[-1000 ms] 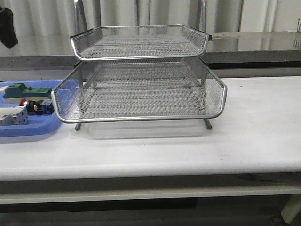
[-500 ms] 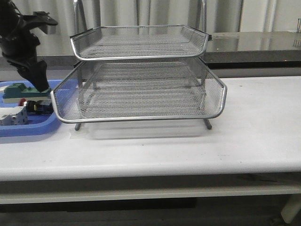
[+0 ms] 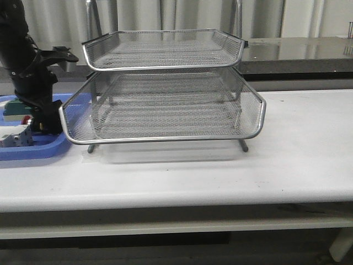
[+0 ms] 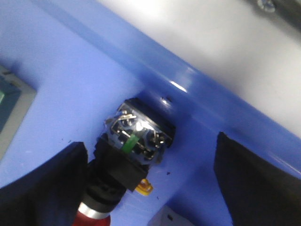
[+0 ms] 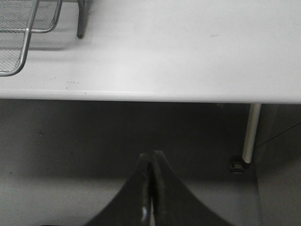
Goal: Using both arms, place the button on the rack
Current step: 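Lower the left gripper onto the red push button in the blue tray, then grasp and lift the red push button with the left gripper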
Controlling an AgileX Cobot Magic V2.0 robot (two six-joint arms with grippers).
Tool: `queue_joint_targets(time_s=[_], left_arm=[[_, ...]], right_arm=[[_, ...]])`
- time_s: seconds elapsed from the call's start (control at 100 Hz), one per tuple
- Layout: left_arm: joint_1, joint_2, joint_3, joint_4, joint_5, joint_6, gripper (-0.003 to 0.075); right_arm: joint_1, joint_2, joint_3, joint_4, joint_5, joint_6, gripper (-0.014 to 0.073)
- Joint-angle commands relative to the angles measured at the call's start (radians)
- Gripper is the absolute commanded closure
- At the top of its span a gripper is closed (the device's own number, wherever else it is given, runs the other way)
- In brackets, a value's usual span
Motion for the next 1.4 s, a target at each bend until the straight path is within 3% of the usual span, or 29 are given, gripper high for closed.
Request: queue_joint_targets(time_s=[0.0, 0.43, 0.5, 0.67, 0.79, 1.25, 1.39], left_arm=[[-0.002, -0.054, -0.034, -0.006, -0.026, 0.003, 0.018], [0.0, -0.023, -0.045, 0.002, -0.027, 0.003, 0.0204], [0.0, -0.023, -0.054, 0.015, -0.035, 0.003, 0.0279], [0.0, -0.023, -0.106, 0.039, -0.04, 0.003, 0.0573], [0.0, -0.023, -0.166, 0.039, -0.03, 0.001, 0.0717], [0.0, -0.065, -0.432, 0.074, 0.33, -0.06, 0.0716], [0.0, -0.114, -0.436, 0.125, 0.338, -0.139, 0.0716]], right_arm=[[-0.003, 0.001, -0.023, -0.012, -0.052, -0.003, 0.0662], [-0.003, 0.001, -0.023, -0.012, -0.052, -0.003, 0.0662], [-0.003, 0.001, -0.023, -0.012, -0.052, -0.003, 0.0662], [-0.003, 0.001, -0.023, -0.012, -0.052, -0.003, 0.0662], [-0.003, 0.001, -0.023, -0.012, -0.052, -0.003, 0.0662], [-0.003, 0.001, -0.023, -0.012, -0.052, -0.003, 0.0662], [-0.003, 0.001, -0.023, -0.013, -0.051, -0.003, 0.0662]])
